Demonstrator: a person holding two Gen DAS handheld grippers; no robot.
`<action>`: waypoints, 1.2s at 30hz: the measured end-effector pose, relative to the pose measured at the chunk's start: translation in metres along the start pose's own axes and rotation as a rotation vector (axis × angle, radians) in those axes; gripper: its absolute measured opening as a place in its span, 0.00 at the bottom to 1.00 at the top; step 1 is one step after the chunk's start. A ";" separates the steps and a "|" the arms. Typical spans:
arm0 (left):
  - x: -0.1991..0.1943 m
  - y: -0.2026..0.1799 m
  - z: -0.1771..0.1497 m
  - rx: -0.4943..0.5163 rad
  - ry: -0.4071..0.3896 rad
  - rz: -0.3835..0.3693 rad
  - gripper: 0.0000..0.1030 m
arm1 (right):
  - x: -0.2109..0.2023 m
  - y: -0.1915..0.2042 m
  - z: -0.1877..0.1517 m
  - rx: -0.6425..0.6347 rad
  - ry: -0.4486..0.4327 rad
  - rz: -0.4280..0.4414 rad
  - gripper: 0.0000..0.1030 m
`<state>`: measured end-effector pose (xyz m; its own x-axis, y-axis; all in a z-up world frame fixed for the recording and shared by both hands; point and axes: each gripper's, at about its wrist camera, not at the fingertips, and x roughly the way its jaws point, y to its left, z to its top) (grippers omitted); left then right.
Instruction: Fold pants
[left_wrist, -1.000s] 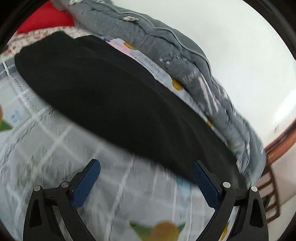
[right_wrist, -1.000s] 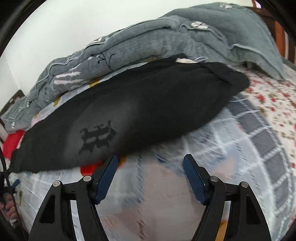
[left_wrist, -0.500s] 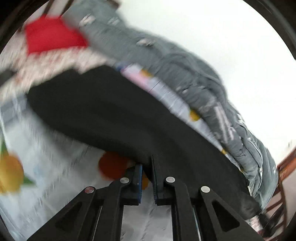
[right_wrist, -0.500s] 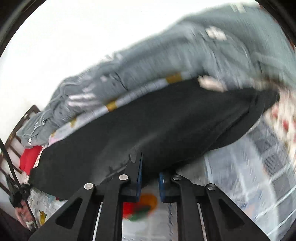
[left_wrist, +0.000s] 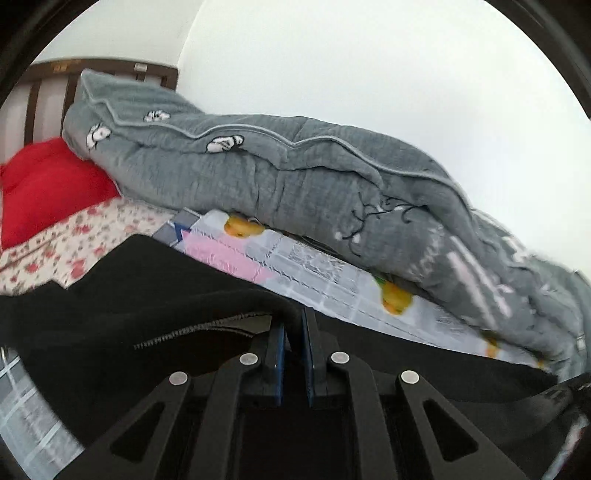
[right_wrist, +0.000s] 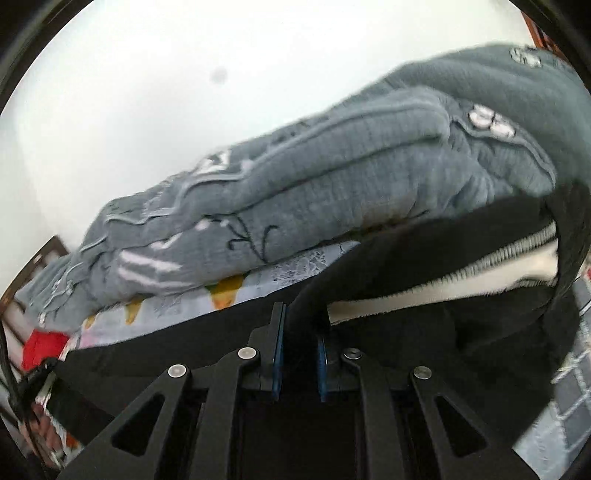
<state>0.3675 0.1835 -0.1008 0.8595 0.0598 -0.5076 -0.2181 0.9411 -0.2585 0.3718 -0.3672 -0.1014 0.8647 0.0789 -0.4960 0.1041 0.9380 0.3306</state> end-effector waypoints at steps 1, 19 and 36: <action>0.008 -0.003 -0.007 0.023 -0.010 0.014 0.09 | 0.007 -0.002 -0.001 0.015 -0.003 -0.003 0.14; 0.021 -0.003 -0.021 0.065 0.012 0.060 0.12 | 0.031 -0.010 -0.024 0.051 -0.045 0.069 0.34; 0.006 -0.034 -0.027 0.229 -0.080 0.100 0.70 | 0.041 0.058 -0.050 -0.315 0.041 0.093 0.53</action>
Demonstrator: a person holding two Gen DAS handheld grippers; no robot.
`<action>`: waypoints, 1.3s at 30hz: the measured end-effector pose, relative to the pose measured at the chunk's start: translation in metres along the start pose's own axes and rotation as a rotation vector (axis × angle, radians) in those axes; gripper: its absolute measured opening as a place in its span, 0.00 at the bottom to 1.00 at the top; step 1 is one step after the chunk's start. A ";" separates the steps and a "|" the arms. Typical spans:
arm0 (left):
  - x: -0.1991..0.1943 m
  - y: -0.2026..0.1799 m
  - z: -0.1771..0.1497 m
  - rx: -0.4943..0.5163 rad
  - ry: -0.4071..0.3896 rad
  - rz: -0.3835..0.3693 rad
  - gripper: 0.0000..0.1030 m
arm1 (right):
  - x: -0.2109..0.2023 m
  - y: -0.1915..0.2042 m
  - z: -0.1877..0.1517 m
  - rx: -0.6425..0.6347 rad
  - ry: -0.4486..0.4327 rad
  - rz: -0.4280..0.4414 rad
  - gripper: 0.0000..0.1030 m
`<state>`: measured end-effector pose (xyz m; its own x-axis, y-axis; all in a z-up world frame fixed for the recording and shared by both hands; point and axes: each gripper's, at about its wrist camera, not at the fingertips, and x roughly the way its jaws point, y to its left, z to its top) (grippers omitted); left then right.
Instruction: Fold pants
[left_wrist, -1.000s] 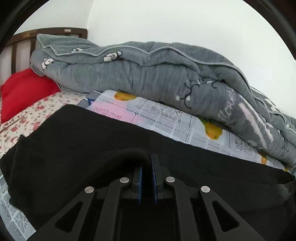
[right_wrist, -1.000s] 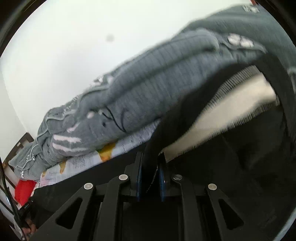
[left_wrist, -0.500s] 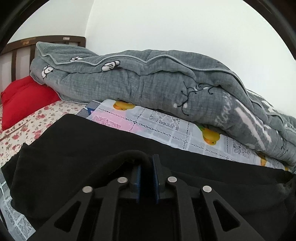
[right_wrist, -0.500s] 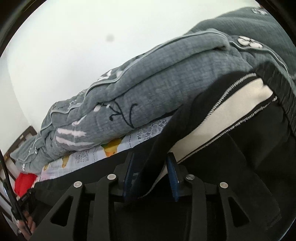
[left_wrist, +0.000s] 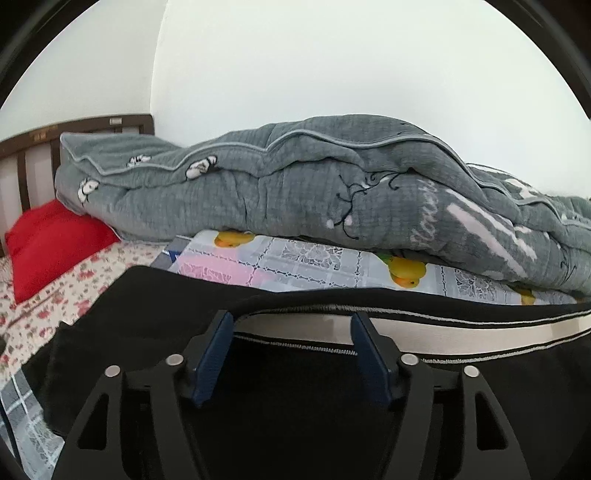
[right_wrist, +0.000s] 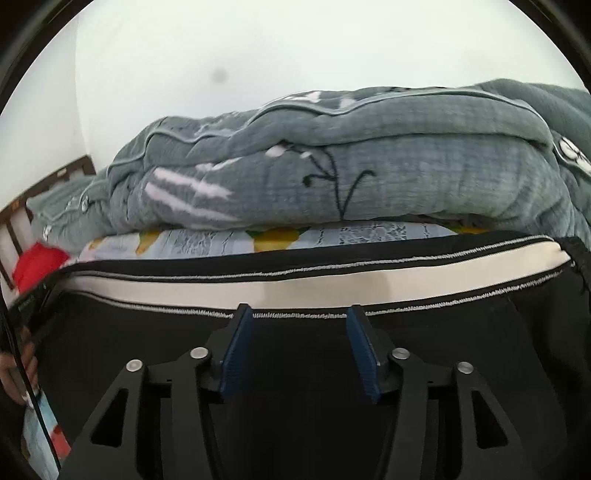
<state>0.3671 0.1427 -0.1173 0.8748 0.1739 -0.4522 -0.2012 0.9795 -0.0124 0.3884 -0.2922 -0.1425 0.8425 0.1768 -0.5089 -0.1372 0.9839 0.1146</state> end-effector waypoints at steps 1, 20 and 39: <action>0.000 -0.002 0.000 0.011 -0.004 0.012 0.73 | 0.001 0.000 0.000 -0.002 0.001 -0.002 0.56; -0.001 -0.004 0.000 0.021 -0.009 0.021 0.77 | 0.006 0.001 0.000 0.002 0.034 -0.022 0.58; -0.002 0.000 0.000 -0.005 -0.002 -0.025 0.77 | 0.011 -0.013 -0.001 0.118 0.119 0.018 0.58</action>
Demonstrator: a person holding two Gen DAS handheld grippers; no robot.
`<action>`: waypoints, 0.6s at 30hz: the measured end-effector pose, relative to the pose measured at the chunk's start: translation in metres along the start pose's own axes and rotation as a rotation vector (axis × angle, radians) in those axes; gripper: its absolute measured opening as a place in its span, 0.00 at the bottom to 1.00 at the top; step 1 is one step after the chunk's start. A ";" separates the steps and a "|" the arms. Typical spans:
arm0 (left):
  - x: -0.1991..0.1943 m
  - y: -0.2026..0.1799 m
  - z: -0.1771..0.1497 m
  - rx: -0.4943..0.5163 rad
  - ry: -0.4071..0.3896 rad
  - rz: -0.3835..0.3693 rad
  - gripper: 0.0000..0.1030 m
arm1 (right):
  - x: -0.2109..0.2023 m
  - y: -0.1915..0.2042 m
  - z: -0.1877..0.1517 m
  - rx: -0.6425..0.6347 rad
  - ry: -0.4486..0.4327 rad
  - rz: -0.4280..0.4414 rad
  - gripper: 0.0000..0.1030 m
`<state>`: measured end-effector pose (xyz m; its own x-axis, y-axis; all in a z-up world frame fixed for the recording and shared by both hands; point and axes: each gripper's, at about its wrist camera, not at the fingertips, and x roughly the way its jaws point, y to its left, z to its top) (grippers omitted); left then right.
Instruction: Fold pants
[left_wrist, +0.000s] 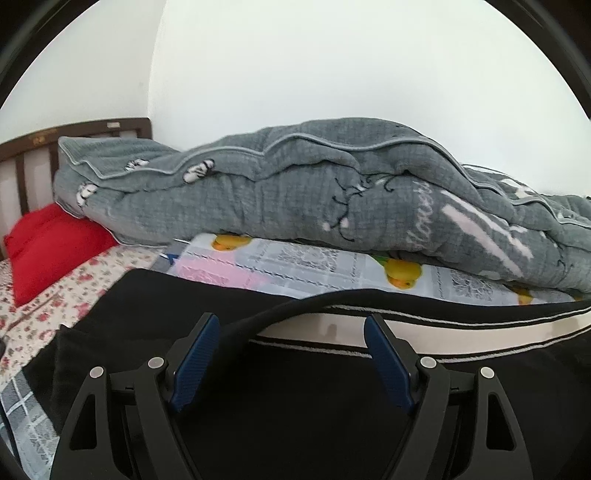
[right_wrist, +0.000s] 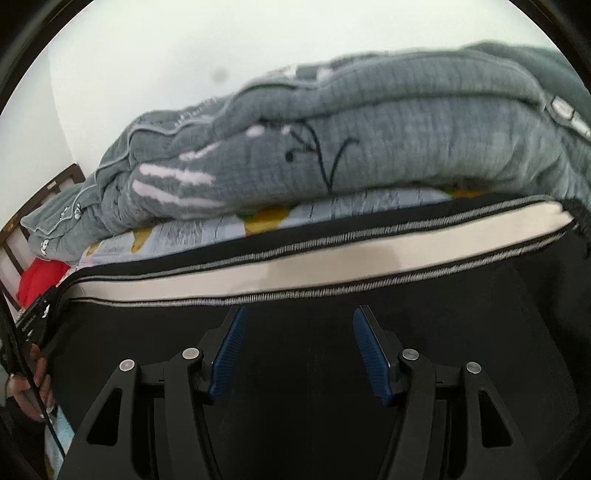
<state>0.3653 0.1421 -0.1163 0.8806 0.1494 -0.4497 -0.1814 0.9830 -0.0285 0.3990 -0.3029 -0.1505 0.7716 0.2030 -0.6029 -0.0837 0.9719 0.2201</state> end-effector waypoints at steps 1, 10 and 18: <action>0.000 -0.001 -0.001 0.003 0.002 0.000 0.77 | 0.002 -0.001 0.000 0.005 0.010 0.002 0.58; 0.001 -0.005 -0.001 0.025 0.006 -0.004 0.77 | -0.007 0.007 -0.004 -0.037 -0.034 -0.049 0.58; -0.002 0.004 -0.001 -0.013 -0.005 0.012 0.77 | -0.027 0.008 -0.012 -0.066 -0.061 -0.107 0.58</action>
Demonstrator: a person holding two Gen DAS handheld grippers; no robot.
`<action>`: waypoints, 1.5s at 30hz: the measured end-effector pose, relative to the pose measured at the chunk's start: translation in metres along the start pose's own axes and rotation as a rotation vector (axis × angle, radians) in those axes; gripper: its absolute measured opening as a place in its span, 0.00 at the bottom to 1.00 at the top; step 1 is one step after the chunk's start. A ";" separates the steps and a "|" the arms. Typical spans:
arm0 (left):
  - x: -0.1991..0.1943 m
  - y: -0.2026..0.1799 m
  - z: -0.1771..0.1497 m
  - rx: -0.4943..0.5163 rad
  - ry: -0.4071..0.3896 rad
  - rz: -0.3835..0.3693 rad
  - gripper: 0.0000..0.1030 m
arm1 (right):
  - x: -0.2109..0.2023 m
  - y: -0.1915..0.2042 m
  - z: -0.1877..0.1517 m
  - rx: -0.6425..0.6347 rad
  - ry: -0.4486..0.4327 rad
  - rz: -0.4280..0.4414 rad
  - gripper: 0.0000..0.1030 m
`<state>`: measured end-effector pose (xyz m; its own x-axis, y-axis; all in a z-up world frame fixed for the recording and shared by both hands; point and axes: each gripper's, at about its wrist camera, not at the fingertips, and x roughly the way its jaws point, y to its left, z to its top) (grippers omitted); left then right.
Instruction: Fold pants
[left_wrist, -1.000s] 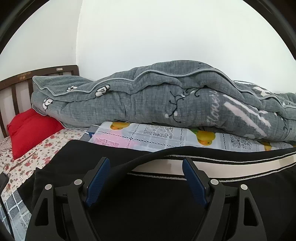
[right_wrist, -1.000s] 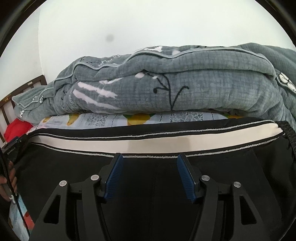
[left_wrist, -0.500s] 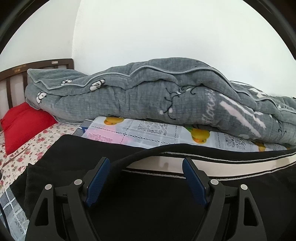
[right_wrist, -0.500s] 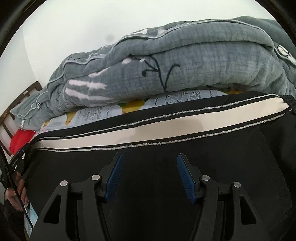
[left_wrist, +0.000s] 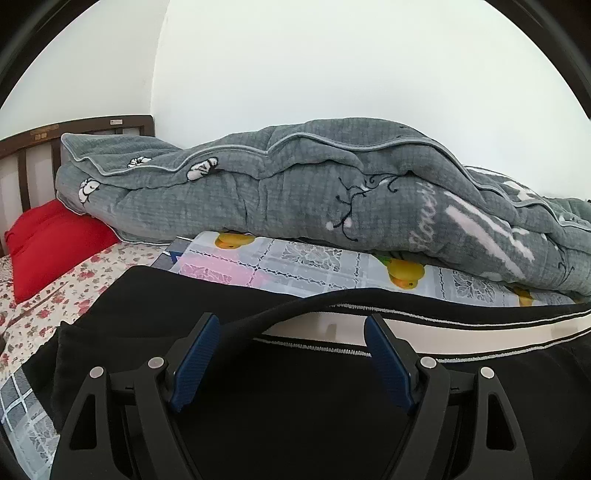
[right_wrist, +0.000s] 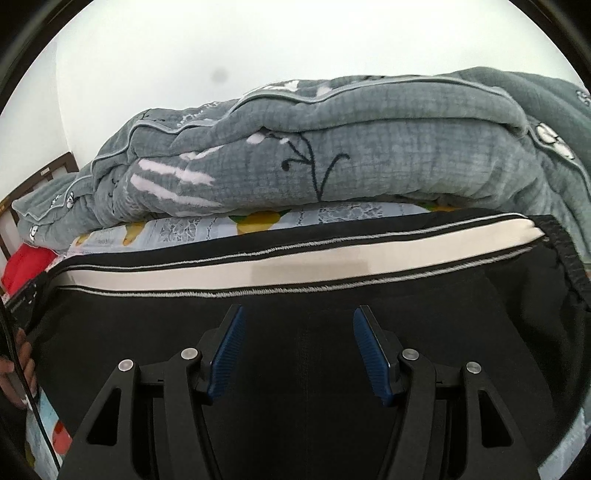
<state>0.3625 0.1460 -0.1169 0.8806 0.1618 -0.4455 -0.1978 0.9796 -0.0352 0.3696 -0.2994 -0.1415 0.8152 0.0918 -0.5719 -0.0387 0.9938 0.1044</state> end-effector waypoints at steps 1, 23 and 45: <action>-0.001 0.000 0.000 0.003 -0.003 0.003 0.77 | -0.006 -0.002 -0.004 -0.004 0.005 -0.018 0.58; -0.096 0.063 -0.051 -0.065 0.143 -0.081 0.77 | -0.088 -0.078 -0.093 0.193 0.123 -0.067 0.58; -0.008 0.111 -0.066 -0.601 0.482 -0.412 0.75 | -0.044 -0.115 -0.058 0.357 0.154 -0.021 0.58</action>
<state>0.3045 0.2457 -0.1764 0.6808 -0.3923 -0.6185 -0.2170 0.6985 -0.6819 0.3048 -0.4141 -0.1761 0.7161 0.1076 -0.6897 0.2027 0.9135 0.3529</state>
